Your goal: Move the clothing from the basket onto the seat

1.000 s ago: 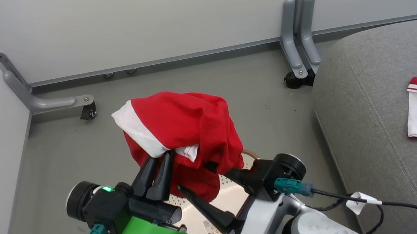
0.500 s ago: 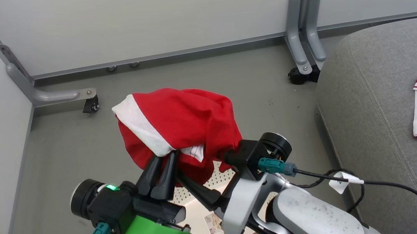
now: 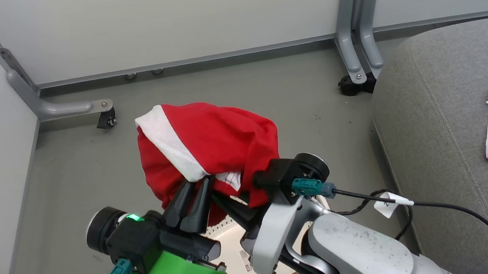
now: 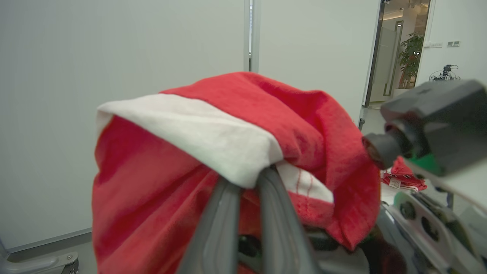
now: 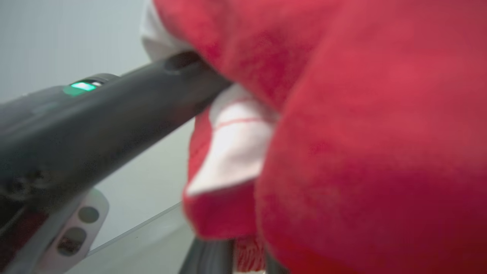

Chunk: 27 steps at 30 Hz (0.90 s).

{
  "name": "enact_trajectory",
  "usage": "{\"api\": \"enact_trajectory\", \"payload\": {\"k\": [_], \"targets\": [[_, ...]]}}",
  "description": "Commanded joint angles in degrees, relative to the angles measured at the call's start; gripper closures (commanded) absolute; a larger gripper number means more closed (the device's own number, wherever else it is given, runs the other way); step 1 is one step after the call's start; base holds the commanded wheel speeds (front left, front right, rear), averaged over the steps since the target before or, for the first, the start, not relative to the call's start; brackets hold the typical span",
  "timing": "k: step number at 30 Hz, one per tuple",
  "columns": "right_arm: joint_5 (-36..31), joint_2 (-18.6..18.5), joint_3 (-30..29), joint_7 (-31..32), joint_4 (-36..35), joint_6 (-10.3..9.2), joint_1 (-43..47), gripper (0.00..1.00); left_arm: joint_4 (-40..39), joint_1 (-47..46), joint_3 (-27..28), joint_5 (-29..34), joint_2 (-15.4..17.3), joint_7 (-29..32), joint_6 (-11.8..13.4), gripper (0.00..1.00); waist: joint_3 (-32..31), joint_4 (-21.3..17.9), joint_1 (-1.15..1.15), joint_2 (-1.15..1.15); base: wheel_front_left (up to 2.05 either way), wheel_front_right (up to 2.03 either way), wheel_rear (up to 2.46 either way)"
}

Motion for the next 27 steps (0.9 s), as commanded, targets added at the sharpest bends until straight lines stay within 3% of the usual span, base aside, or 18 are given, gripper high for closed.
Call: {"api": "enact_trajectory", "payload": {"k": [1,23,25,27], "targets": [[0.6,0.0,0.3,-0.6,0.4,-0.02,-0.9,1.00,0.1,-1.0,0.0,-0.8,0.2,0.0,0.0,1.00,0.0,0.0,0.00,0.00,0.00,0.00,0.00],[3.3,0.0,1.9,-1.8,3.2,-0.02,-1.9,1.00,0.6,-0.1,-0.5,-0.9,0.5,-0.1,1.3,1.00,-0.9,-0.2,0.00,0.00,0.00,0.00,0.00],[3.3,0.0,1.9,-1.8,3.2,-0.02,-2.0,1.00,0.8,0.0,-0.3,-0.5,0.3,0.1,2.1,0.00,-1.0,-0.2,0.00,0.00,0.00,0.00,0.00],[3.1,0.0,1.7,-2.0,3.1,-0.02,-2.0,1.00,0.7,0.1,-0.4,-0.3,0.2,0.0,2.4,0.00,-1.0,-0.2,0.00,0.00,0.00,0.00,0.00]]}}
